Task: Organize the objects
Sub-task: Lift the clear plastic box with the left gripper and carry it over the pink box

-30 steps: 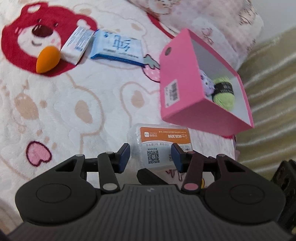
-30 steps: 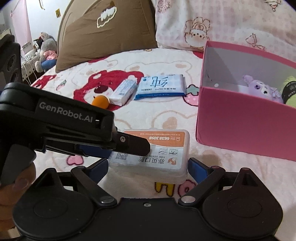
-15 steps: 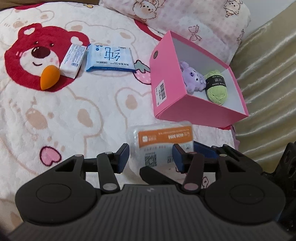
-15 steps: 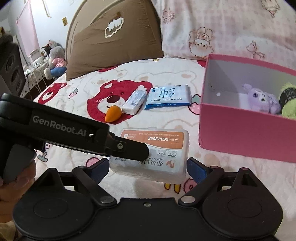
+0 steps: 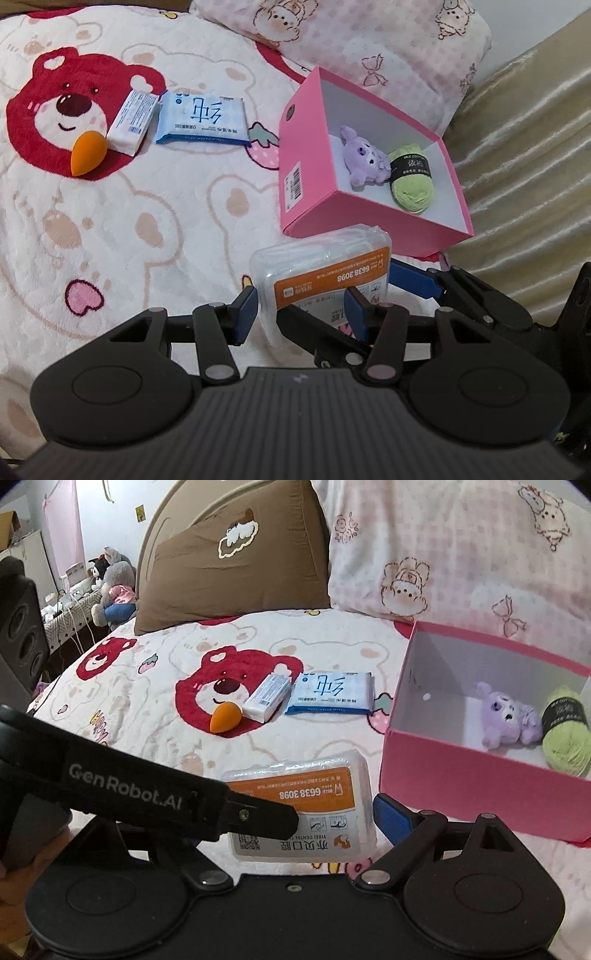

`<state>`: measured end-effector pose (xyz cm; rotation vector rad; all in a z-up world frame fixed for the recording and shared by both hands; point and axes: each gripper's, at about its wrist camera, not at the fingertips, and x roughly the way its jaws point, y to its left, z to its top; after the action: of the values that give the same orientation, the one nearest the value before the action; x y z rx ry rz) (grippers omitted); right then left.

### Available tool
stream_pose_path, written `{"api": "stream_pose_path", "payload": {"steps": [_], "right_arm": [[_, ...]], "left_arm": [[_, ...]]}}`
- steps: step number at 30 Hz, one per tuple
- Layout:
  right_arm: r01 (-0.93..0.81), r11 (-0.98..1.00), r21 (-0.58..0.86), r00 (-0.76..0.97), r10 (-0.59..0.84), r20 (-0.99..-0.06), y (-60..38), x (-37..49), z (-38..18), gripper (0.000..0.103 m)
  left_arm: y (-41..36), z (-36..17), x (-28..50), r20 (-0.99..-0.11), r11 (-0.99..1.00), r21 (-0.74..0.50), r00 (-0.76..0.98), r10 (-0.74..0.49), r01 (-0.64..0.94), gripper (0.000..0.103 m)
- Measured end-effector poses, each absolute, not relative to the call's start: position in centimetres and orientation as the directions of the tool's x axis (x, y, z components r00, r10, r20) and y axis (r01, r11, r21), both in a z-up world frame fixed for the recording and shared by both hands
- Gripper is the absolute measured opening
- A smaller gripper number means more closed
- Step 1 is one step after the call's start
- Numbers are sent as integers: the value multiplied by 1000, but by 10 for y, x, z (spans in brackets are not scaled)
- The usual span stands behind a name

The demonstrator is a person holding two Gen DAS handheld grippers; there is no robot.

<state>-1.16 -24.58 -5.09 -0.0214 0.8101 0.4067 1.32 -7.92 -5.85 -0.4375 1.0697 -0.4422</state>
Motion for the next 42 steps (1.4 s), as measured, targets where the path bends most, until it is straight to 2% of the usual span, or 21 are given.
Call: {"api": "stream_pose_path", "payload": {"steps": [13,20,30,42], "right_arm": [[-319,923,214,621,374,-689,-268,-16,-23,93],[-267,931,251,618,365,-697,-287,-17,-10,89],[-248,944,217,656,328,-679,-315,-16,12,76],[-224,958,177,686,284,-669,-351,1,33,74]], "left_arm": [[-97,-18,10,-708,840,-505,461,-535,198,48],[-113,2,13,-706,840,-483,456,-541,248,48],[-141,30,23,-702,838,-448,457,-546,311,47],[-185,52,53,-703,826,-436,438,-560,358,49]]}}
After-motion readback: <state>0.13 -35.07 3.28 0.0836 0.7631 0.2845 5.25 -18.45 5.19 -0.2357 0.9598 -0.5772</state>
